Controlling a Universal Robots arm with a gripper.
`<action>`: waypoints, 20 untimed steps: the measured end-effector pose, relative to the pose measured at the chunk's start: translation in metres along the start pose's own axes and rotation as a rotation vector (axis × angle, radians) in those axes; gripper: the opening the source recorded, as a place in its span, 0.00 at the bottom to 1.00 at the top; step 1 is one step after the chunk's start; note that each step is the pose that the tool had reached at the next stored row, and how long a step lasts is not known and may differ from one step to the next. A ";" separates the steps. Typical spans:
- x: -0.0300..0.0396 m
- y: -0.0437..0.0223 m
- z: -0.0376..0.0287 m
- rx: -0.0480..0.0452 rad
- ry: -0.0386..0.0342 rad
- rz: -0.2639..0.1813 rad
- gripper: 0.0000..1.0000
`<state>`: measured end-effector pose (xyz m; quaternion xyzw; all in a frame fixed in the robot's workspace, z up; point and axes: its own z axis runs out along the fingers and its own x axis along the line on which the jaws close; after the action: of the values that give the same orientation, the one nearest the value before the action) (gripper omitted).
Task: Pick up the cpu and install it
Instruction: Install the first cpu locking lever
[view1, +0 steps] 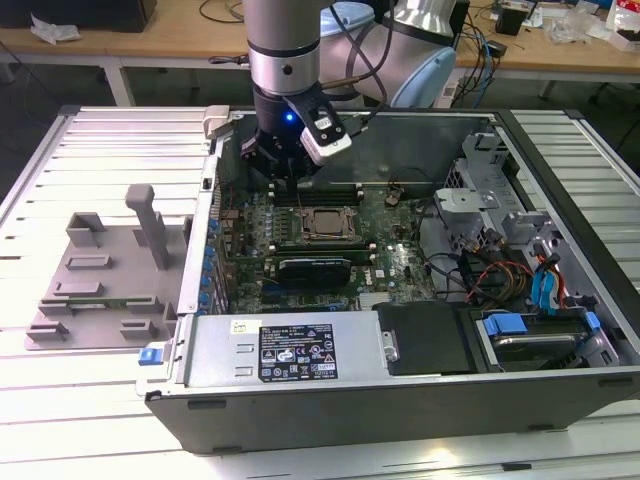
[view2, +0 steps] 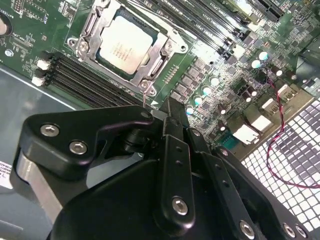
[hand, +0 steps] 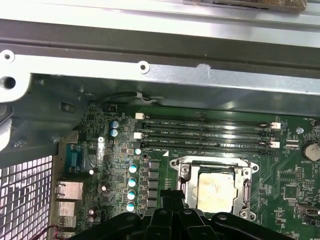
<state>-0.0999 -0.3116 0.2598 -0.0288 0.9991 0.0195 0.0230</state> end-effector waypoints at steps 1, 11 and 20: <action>0.0000 0.0000 0.0000 0.0000 0.0000 0.000 0.11; 0.0076 0.0004 -0.0002 -0.0176 -0.0014 0.001 0.11; 0.0105 0.0006 0.0000 -0.1552 -0.0095 0.007 0.11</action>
<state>-0.1104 -0.3117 0.2594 -0.0269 0.9946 0.0971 0.0254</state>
